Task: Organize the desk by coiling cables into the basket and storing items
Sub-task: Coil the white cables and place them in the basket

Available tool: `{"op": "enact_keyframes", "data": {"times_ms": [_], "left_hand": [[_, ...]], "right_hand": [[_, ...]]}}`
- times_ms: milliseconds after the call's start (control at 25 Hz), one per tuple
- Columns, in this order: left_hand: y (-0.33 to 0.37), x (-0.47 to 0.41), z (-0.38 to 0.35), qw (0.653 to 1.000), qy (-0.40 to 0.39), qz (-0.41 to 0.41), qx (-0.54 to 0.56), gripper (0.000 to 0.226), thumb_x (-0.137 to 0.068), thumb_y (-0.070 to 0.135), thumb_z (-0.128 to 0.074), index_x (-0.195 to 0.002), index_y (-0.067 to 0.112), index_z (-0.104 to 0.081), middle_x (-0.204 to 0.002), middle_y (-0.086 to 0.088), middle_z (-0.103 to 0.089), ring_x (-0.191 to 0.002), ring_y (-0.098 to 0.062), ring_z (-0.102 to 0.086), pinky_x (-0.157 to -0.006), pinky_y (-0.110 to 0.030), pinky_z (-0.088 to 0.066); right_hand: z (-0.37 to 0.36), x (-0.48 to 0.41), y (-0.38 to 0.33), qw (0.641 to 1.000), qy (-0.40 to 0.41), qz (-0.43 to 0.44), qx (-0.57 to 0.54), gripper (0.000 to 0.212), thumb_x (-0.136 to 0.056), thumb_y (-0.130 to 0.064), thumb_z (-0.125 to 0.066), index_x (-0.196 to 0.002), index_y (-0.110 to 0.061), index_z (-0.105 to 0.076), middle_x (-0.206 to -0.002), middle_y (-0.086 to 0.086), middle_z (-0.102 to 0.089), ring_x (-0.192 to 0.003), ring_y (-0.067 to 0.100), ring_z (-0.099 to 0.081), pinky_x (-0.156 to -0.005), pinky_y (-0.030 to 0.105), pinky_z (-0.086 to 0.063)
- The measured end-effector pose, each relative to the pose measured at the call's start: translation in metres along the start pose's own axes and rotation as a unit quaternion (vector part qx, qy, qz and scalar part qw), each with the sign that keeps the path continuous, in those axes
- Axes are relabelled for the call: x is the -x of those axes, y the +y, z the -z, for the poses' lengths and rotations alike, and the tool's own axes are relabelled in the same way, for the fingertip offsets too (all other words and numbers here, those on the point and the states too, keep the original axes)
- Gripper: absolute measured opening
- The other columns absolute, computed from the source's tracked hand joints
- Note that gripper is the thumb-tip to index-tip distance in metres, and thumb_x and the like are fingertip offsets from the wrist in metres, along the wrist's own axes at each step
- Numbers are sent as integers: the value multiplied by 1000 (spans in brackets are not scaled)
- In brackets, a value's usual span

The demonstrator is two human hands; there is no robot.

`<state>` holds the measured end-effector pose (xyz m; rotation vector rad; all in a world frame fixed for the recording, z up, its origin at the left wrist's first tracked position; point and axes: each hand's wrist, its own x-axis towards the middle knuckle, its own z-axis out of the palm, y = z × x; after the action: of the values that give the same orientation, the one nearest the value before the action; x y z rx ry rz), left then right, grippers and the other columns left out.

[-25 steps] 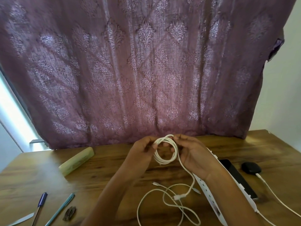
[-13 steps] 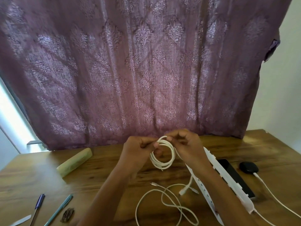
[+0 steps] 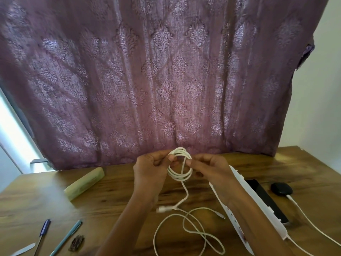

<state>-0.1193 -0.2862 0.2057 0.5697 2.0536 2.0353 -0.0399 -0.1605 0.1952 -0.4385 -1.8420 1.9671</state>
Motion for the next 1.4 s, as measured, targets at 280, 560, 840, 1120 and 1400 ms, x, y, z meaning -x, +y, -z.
{"op": "enact_keyframes", "data": {"times_ms": [280, 560, 840, 1120, 1400], "left_hand": [[-7, -1, -3, 998, 25, -11, -50, 17, -85, 7, -63, -93, 18, -72, -80, 4, -74, -75, -3, -70, -69, -13, -52], [-8, -1, -13, 999, 28, -17, -30, 18, -85, 6, -61, -93, 18, -73, -85, 1, -74, -81, -9, -70, -81, -30, -55], [-9, 2, -15, 995, 92, -28, -5, 18, -85, 7, -63, -94, 19, -73, -74, 12, -73, -74, -5, -70, -77, -26, -56], [-9, 4, -14, 993, 83, -73, -45, 20, -84, 6, -63, -93, 21, -73, -61, 24, -67, -67, 7, -65, -68, -10, -50], [-3, 7, -11, 985, 60, -134, -85, 29, -83, 5, -64, -85, 34, -71, -59, 30, -64, -65, 9, -64, -61, -2, -44]], "right_hand": [[-2, -2, 6, 997, 7, -21, -69, 29, -76, 2, -67, -96, -10, -51, -85, 15, -71, -74, 19, -68, -75, 31, -53], [4, -1, 18, 936, -133, -16, -325, 39, -54, -4, -85, -86, -11, -64, -86, 12, -70, -81, 21, -68, -75, 35, -56], [-6, 12, 12, 989, 58, 130, 28, 15, -84, -2, -62, -83, -14, -71, -96, -2, -70, -85, 4, -66, -71, 14, -50], [-14, 17, 4, 983, 121, 136, 37, 25, -88, -17, -59, -64, -14, -63, -84, 4, -56, -72, 8, -57, -68, 18, -45], [1, 10, -26, 995, 75, 40, -46, 45, -86, -18, -62, -43, -15, -50, -38, -6, -35, -37, 6, -35, -48, 23, -42]]}}
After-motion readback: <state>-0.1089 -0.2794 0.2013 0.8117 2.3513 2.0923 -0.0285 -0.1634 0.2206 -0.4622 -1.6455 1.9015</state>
